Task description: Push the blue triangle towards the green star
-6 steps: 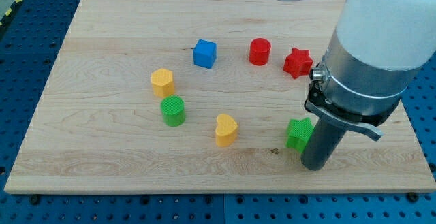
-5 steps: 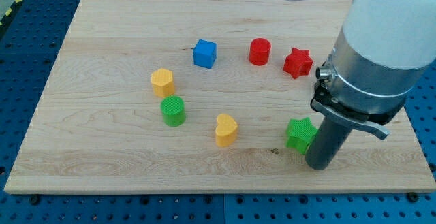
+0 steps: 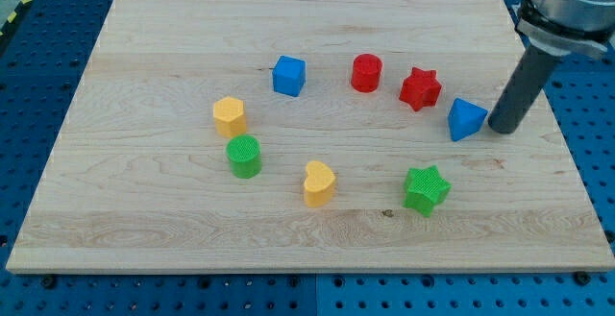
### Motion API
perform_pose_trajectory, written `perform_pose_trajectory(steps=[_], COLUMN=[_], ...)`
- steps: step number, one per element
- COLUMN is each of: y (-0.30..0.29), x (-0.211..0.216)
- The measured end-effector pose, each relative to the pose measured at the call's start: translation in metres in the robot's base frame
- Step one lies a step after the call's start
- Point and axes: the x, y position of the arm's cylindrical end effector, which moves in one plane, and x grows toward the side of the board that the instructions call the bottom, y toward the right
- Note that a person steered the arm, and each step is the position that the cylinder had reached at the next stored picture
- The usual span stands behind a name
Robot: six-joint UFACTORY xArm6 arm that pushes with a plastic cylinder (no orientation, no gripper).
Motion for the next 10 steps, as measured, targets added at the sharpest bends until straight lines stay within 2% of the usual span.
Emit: perform_pose_trajectory(steps=[1, 4, 7, 10], y=[-0.001, -0.033, -0.035, -0.035], x=[-0.027, -0.033, 0.002, 0.011])
